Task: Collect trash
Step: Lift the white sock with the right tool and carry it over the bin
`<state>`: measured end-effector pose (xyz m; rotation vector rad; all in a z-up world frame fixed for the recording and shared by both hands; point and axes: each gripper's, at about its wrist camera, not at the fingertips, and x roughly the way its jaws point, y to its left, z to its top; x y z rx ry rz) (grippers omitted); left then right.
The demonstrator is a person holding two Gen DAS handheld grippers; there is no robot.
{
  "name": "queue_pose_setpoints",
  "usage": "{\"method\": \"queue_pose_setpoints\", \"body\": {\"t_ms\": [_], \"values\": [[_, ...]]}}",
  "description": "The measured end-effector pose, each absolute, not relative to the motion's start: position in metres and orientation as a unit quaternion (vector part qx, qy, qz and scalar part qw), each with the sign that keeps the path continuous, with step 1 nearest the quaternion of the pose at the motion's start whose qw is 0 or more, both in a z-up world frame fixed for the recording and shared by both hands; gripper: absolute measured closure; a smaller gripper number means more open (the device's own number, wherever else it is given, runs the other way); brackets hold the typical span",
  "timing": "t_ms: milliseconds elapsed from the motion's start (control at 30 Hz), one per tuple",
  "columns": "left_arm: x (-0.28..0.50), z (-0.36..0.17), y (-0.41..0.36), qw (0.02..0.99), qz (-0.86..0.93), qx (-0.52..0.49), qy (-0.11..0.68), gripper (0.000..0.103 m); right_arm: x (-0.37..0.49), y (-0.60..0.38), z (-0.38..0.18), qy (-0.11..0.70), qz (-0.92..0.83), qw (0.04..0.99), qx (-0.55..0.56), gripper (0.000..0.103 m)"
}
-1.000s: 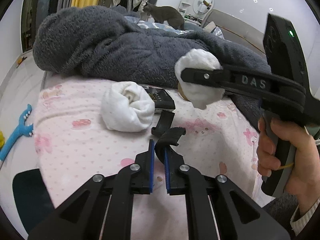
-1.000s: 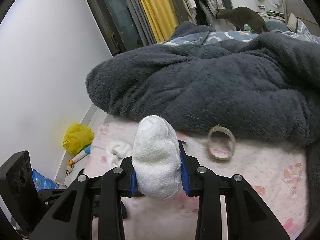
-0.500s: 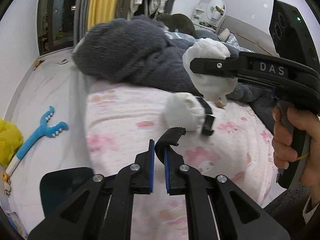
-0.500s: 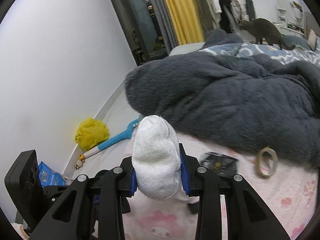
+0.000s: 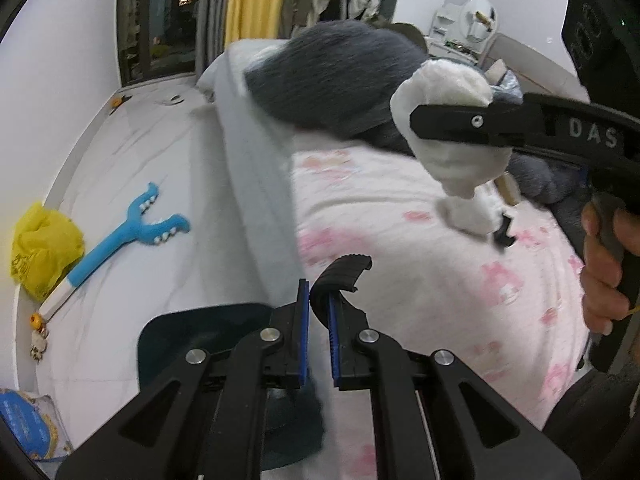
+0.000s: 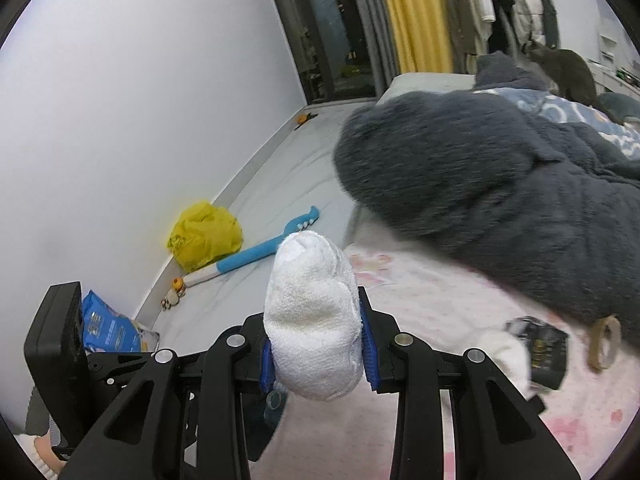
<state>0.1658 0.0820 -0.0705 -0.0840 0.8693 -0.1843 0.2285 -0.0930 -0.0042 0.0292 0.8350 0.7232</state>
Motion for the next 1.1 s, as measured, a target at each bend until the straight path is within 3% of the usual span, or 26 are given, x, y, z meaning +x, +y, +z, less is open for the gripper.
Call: {"method": "queue_pose_setpoints", "body": {"t_ms": [933, 967, 1000, 1033, 1100], "values": [[0.138, -0.170, 0.193, 0.821, -0.031, -0.079, 0.564, 0.093, 0.201, 0.059, -0.042, 0.462, 0.400, 0.789, -0.059, 0.068], [0.136, -0.171, 0.195, 0.819, -0.030, -0.080, 0.567, 0.091, 0.201, 0.062, -0.044, 0.466, 0.400, 0.787, -0.061, 0.068], [0.135, -0.172, 0.196, 0.818, -0.029, -0.082, 0.569, 0.082, 0.201, 0.065, -0.046, 0.468, 0.400, 0.785, -0.065, 0.068], [0.134, -0.173, 0.198, 0.816, -0.028, -0.084, 0.571, 0.066, 0.200, 0.066, -0.048, 0.471, 0.399, 0.784, -0.068, 0.068], [0.130, -0.172, 0.203, 0.817, -0.029, -0.088, 0.569, 0.056, 0.200, 0.072, -0.055, 0.478, 0.397, 0.780, -0.076, 0.068]]}}
